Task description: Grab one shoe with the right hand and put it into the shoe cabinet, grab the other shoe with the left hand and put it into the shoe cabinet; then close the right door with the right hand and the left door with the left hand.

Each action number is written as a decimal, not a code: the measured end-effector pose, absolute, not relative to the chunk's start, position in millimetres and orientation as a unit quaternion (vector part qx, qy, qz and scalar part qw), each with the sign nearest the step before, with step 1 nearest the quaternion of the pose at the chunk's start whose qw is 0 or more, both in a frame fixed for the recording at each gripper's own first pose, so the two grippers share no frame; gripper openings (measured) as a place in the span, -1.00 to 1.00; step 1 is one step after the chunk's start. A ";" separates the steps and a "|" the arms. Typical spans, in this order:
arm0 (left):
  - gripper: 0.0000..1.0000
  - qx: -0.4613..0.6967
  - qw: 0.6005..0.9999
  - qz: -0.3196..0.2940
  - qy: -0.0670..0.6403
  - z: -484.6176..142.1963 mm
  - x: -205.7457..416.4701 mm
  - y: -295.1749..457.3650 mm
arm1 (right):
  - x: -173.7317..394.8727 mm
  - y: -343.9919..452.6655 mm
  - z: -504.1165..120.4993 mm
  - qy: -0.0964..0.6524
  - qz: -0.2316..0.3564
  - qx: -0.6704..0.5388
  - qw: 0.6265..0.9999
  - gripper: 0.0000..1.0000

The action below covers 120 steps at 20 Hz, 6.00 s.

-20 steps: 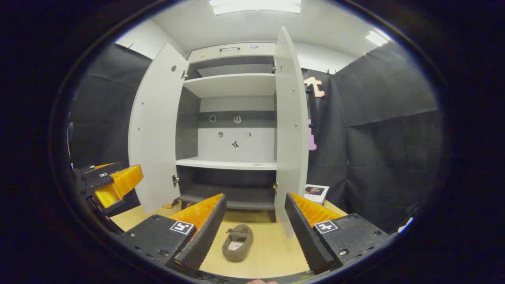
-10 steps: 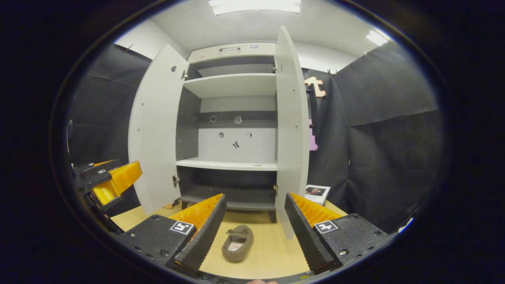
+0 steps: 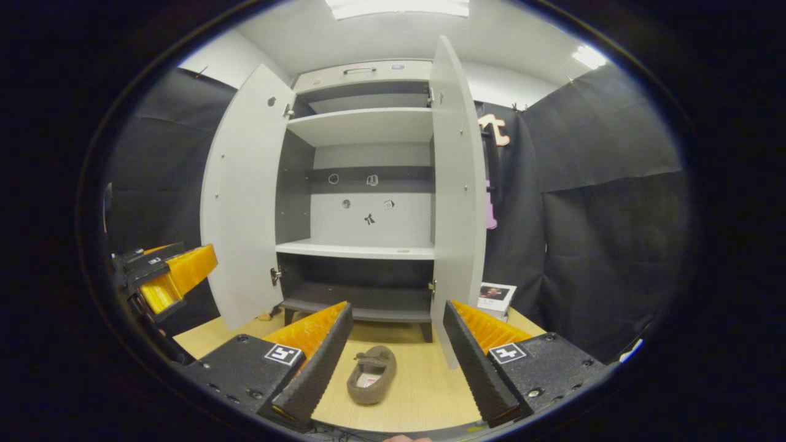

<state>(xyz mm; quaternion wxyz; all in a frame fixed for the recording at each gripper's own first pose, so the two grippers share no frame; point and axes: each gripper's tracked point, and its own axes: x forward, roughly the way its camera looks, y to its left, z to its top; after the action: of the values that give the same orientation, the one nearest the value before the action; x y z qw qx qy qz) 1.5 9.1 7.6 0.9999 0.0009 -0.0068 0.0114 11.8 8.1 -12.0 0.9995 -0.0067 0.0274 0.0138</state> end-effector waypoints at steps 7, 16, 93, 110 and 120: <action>0.89 0.005 1.000 0.018 -0.006 7.6 -2.0 16.0 | 63.3 42.5 -63.7 0.104 0.061 -0.013 0.993 0.87; 0.89 0.012 0.999 0.040 0.010 -5.0 -5.3 42.1 | 121.5 89.1 -190.9 0.266 0.108 0.005 0.958 0.80; 0.89 0.008 0.996 0.083 0.033 -28.8 5.9 87.0 | 459.1 91.1 31.3 0.254 0.028 -0.088 0.963 -0.77; 0.89 -0.004 0.999 0.027 0.018 -27.8 7.4 47.7 | 302.0 79.6 152.9 0.080 0.076 -0.054 0.992 -0.03; 0.89 -0.011 1.000 -0.007 0.026 -34.5 9.7 25.6 | 147.2 59.4 34.6 0.015 0.076 -0.006 0.997 0.19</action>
<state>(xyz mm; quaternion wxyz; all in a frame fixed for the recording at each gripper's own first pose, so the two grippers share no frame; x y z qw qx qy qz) 9.7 25.6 -34.5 0.9996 -0.0109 0.0255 -0.0073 147.2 59.4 34.6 0.9970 -0.0061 0.0147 0.0758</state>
